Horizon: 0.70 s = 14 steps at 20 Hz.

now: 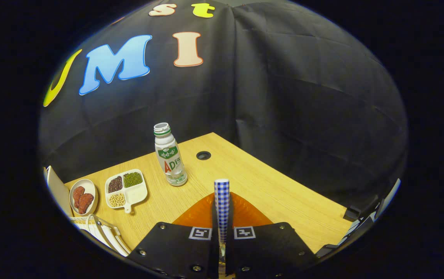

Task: Take the plate from the dish rack, then take the spoon from the basket and place it into the plate.

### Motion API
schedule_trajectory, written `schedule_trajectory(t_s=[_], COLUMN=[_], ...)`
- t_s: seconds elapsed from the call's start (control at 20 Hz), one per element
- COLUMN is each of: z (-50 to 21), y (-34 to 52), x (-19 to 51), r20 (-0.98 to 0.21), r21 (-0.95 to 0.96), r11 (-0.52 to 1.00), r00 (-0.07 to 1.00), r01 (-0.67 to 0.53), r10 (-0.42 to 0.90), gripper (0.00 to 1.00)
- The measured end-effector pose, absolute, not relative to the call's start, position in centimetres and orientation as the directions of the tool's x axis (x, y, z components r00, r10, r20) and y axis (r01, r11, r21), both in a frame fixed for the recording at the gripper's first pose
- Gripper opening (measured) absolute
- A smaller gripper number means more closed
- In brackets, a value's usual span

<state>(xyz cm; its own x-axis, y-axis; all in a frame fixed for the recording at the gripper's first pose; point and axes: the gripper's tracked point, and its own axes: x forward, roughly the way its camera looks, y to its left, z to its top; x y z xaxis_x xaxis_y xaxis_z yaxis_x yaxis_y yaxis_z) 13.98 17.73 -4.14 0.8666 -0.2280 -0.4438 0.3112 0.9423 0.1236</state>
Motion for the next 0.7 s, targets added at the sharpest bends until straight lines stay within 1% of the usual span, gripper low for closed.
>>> schedule_trajectory(t_s=[0.15, 0.4, 0.7], z=[-0.4, 4.7, 7.5], y=[18.3, 21.2, 27.8], x=[12.1, 7.5, 0.5], r20=[-0.382, -0.299, -0.261], r21=[0.119, 0.111, 0.103], r11=[0.944, 0.958, 0.985], r00=[0.891, 0.928, 0.96], r01=[0.309, 0.266, 0.137], r10=[-0.244, -0.223, -0.106], gripper=[0.06, 0.07, 0.06])
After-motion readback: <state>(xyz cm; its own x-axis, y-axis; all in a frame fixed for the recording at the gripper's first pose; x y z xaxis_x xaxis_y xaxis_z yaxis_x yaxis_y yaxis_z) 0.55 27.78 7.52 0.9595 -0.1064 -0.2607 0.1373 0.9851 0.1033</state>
